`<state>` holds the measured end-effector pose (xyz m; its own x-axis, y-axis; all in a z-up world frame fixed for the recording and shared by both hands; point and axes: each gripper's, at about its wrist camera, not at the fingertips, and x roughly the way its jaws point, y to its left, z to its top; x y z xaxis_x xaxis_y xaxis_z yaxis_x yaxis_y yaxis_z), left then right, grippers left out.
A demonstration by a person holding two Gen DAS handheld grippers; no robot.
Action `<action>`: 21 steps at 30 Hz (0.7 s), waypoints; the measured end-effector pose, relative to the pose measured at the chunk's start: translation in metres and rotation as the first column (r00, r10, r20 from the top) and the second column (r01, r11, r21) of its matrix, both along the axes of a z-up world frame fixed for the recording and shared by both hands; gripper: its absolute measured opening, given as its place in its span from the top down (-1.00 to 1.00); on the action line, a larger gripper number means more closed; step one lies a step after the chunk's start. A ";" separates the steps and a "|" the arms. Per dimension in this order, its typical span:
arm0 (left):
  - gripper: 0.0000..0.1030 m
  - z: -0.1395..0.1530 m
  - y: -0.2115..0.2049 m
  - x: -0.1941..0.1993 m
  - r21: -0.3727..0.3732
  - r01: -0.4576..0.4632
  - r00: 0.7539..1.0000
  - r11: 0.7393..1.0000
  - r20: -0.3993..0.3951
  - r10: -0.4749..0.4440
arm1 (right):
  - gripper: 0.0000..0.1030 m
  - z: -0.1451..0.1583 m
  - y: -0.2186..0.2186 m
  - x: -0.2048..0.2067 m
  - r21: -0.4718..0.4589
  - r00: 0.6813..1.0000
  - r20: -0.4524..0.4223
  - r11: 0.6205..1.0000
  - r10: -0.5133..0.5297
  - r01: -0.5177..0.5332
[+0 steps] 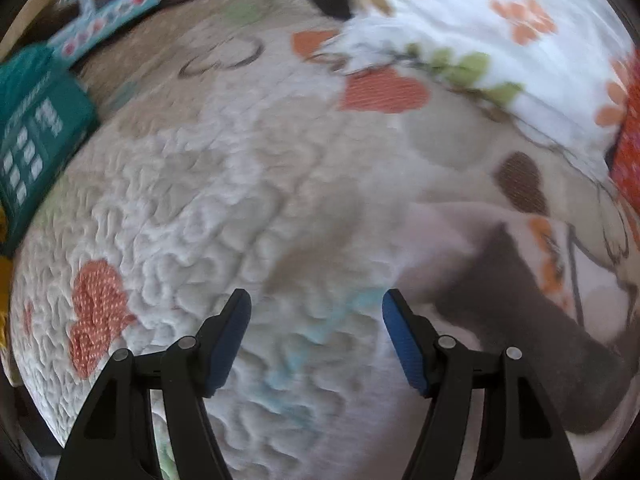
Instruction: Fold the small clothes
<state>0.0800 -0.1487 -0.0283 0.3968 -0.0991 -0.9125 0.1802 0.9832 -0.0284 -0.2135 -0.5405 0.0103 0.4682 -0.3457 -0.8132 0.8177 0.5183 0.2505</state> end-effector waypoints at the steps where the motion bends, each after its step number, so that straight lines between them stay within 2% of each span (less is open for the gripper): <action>1: -0.31 -0.005 0.007 0.003 -0.026 -0.019 0.999 0.999 -0.029 0.018 | -0.01 0.006 0.007 0.003 0.006 0.999 0.028 1.000 0.029 -0.030; 3: -0.31 -0.005 0.021 0.004 -0.091 -0.047 0.997 0.995 -0.060 0.042 | -0.04 0.012 0.021 0.010 0.014 0.995 0.055 0.996 0.086 -0.087; 7: -0.31 0.013 0.027 -0.004 -0.170 -0.032 0.999 0.985 -0.035 0.027 | -0.04 0.014 0.058 0.038 0.061 0.961 0.108 0.963 0.255 -0.262; 9: -0.31 0.020 0.023 -0.012 -0.195 0.002 1.000 0.981 -0.019 -0.006 | 0.11 0.014 0.085 0.058 0.086 0.919 0.133 0.920 0.370 -0.383; 10: -0.31 0.022 0.020 -0.015 -0.204 0.019 1.000 0.979 -0.017 -0.023 | 0.38 0.014 0.098 0.066 0.089 0.897 0.144 0.897 0.418 -0.432; 11: -0.31 0.022 0.017 -0.018 -0.210 0.037 0.999 0.977 -0.016 -0.041 | 0.52 0.014 0.115 0.077 0.104 0.866 0.157 0.864 0.475 -0.493; 14: -0.31 0.019 0.006 -0.028 -0.205 0.100 0.994 0.974 -0.015 -0.105 | 0.53 0.005 0.147 0.097 0.138 0.806 0.180 0.797 0.564 -0.588; 17: -0.31 0.009 -0.006 -0.037 -0.186 0.153 0.986 0.971 -0.038 -0.162 | 0.56 -0.018 0.156 0.110 0.165 0.801 0.132 0.784 0.583 -0.598; 19: -0.31 0.007 -0.012 -0.044 -0.161 0.187 0.980 0.969 -0.030 -0.194 | 0.66 -0.031 0.152 0.112 0.156 0.818 0.134 0.804 0.559 -0.574; 21: -0.31 0.007 -0.018 -0.051 -0.126 0.218 0.976 0.968 -0.003 -0.220 | 0.72 -0.029 0.147 0.112 0.115 0.830 0.108 0.823 0.547 -0.557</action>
